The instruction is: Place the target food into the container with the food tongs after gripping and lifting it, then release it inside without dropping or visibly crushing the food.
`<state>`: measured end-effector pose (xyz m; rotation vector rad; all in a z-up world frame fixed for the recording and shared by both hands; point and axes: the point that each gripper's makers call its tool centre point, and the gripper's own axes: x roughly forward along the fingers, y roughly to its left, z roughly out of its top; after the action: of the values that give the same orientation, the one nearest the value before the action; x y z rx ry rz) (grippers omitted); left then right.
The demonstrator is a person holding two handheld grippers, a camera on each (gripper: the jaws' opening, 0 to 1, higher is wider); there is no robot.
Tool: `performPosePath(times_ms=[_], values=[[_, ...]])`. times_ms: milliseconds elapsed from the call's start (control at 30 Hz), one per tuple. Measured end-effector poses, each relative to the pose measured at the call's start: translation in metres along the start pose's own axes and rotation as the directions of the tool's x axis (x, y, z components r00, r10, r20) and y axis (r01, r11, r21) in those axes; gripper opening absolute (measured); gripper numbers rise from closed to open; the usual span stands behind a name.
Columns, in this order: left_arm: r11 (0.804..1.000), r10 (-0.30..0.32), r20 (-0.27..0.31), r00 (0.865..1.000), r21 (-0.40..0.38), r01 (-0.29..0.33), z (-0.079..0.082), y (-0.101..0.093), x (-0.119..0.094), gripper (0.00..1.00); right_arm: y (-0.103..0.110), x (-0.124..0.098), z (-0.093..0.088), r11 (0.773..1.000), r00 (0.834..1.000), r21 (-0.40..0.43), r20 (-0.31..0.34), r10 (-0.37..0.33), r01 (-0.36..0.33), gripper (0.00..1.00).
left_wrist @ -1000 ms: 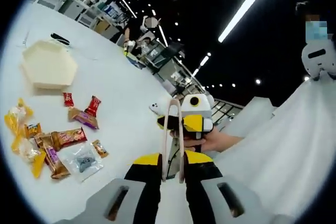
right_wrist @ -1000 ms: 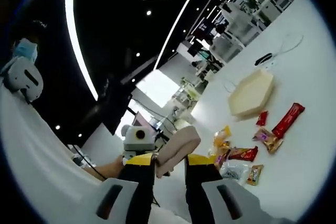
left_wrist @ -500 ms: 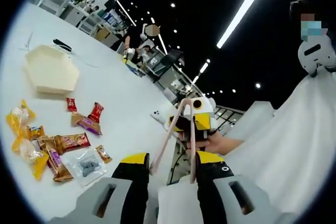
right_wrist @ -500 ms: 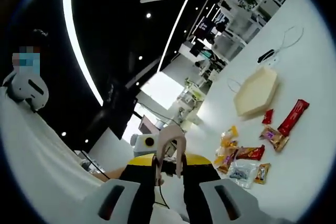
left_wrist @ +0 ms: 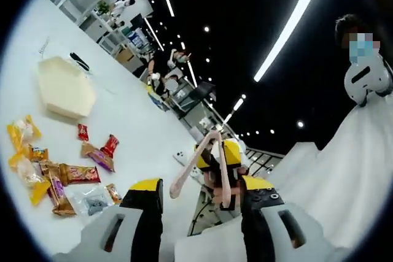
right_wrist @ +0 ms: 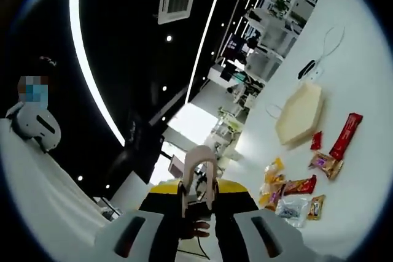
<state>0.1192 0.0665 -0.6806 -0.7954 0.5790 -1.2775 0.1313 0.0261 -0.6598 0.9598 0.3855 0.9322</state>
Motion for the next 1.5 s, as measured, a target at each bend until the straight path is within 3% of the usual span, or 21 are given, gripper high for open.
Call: performPosePath(times_ms=[67,167,267,500,633,700,867,967,1067,1200,1267,1300,1333,1367,1500], values=[[1.0,0.0,-0.004,1.0,0.009,0.0,0.0,0.001,-0.003,0.33,0.002,0.0,0.0,1.0,1.0,0.015,0.008,0.01,-0.01,0.19],[0.999,0.03,-0.041,0.999,0.032,-0.029,-0.007,0.007,-0.004,0.37,-0.001,0.001,-0.005,1.0,1.0,-0.014,-0.007,0.0,0.0,0.19],[1.0,0.02,-0.04,0.999,0.021,-0.019,-0.008,0.005,-0.005,0.39,0.0,0.002,-0.004,1.0,1.0,-0.015,-0.008,0.01,-0.01,0.19],[0.999,0.005,-0.019,1.0,0.042,-0.005,0.0,0.004,-0.006,0.28,0.001,0.006,0.001,1.0,1.0,-0.02,0.019,0.014,-0.013,0.18],[0.999,-0.016,-0.062,0.998,0.028,0.018,-0.005,0.002,-0.008,0.24,0.005,0.006,-0.003,0.996,0.999,-0.083,-0.013,0.034,-0.035,0.18],[0.999,-0.045,-0.126,0.991,-0.01,0.044,-0.013,-0.002,-0.01,0.22,0.009,0.007,-0.006,0.993,0.998,-0.107,-0.04,0.046,-0.05,0.17],[0.996,-0.072,-0.14,0.988,0.042,0.079,-0.012,-0.006,-0.014,0.16,0.015,0.007,-0.009,0.987,0.995,-0.14,-0.07,0.073,-0.082,0.17],[0.989,-0.122,-0.197,0.973,0.056,0.135,-0.017,-0.013,-0.017,0.11,0.017,0.007,-0.013,0.987,0.991,-0.128,-0.1,0.087,-0.099,0.16],[0.986,-0.11,-0.255,0.961,0.091,0.137,-0.024,-0.014,-0.019,0.1,0.016,0.003,-0.02,0.988,0.985,-0.107,-0.146,0.096,-0.113,0.16],[0.975,-0.099,-0.311,0.945,0.161,0.155,-0.03,-0.016,-0.025,0.09,0.021,-0.002,-0.035,0.972,0.959,-0.181,-0.267,0.097,-0.149,0.16],[0.973,-0.094,-0.316,0.944,0.172,0.154,-0.031,-0.016,-0.026,0.1,0.02,-0.001,-0.038,0.946,0.954,-0.281,-0.288,0.08,-0.164,0.17],[0.974,-0.075,-0.344,0.936,0.178,0.143,-0.034,-0.014,-0.028,0.11,0.019,-0.001,-0.039,0.935,0.954,-0.315,-0.292,0.069,-0.164,0.17],[0.963,-0.052,-0.38,0.924,0.225,0.147,-0.037,-0.011,-0.03,0.11,0.022,-0.002,-0.044,0.937,0.949,-0.303,-0.305,0.079,-0.176,0.17],[0.953,-0.045,-0.377,0.925,0.261,0.153,-0.035,-0.011,-0.029,0.11,0.022,-0.002,-0.045,0.935,0.949,-0.309,-0.304,0.077,-0.174,0.17],[0.952,-0.075,-0.403,0.912,0.244,0.185,-0.037,-0.017,-0.032,0.1,0.027,-0.001,-0.047,0.928,0.948,-0.319,-0.306,0.091,-0.192,0.17]])
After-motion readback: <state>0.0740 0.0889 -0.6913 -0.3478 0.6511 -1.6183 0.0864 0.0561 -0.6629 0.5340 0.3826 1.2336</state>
